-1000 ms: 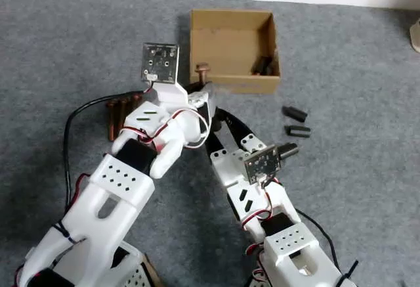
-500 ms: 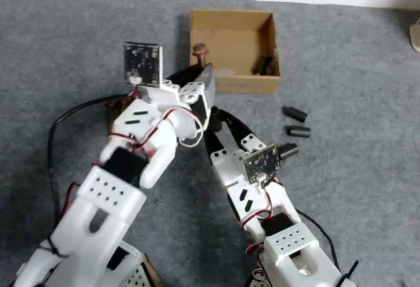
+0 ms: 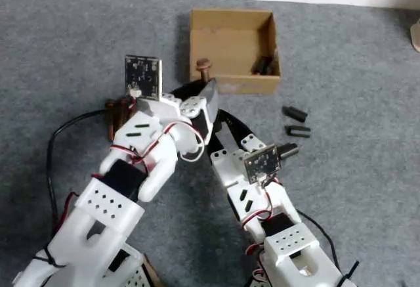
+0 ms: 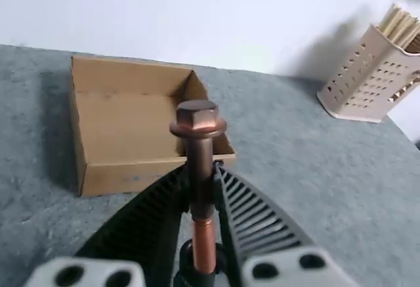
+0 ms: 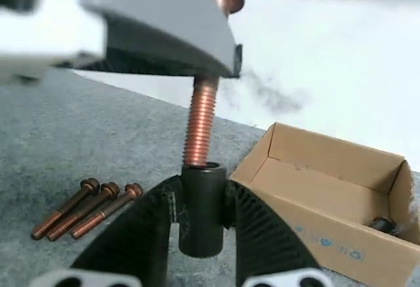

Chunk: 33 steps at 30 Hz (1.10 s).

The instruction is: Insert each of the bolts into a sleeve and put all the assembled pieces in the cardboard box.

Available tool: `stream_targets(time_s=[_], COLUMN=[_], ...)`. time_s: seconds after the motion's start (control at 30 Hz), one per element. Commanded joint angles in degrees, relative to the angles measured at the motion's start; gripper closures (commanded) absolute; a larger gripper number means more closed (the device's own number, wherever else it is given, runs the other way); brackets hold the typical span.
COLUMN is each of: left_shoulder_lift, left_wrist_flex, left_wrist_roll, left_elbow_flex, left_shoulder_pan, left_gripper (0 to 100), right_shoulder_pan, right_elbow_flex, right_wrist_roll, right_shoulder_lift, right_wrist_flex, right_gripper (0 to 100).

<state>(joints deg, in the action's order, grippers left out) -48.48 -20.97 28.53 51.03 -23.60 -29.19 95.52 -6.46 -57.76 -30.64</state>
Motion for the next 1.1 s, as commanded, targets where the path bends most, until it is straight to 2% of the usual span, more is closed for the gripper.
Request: stream_targets(time_s=[0.0, 0.2, 0.43, 0.8, 0.9, 0.97, 1.07], left_shoulder_lift=[-1.98, -1.98, -1.98, -2.51, -2.51, -2.51, -2.51], left_wrist_flex=[4.92, 8.88, 8.44, 8.35, 8.35, 6.42, -1.58], left_wrist_roll=[0.35, 0.26, 0.26, -1.23, -6.59, -5.80, -4.48], left_elbow_flex=[1.36, 3.12, 3.47, 16.84, 17.71, 17.36, 14.64], left_shoulder_pan=[-0.84, -0.66, -0.66, -0.92, -1.27, -1.71, -2.15], left_gripper=[99, 99, 99, 98, 90, 82, 72], right_shoulder_pan=[0.66, 0.66, 0.75, 0.75, 0.75, 0.75, 0.84], right_elbow_flex=[8.48, 8.48, 8.48, 8.48, 8.48, 8.48, 8.48], right_wrist_roll=[0.44, 0.44, 0.44, 0.44, 0.44, 0.44, 0.44], right_shoulder_lift=[-0.57, -0.40, -0.40, -0.57, -0.48, -0.40, -0.40], right_wrist_flex=[-0.04, -0.04, -0.04, -0.04, -0.04, 0.04, 0.31], right_gripper=[99.4, 99.4, 99.4, 99.4, 99.4, 99.4, 99.4])
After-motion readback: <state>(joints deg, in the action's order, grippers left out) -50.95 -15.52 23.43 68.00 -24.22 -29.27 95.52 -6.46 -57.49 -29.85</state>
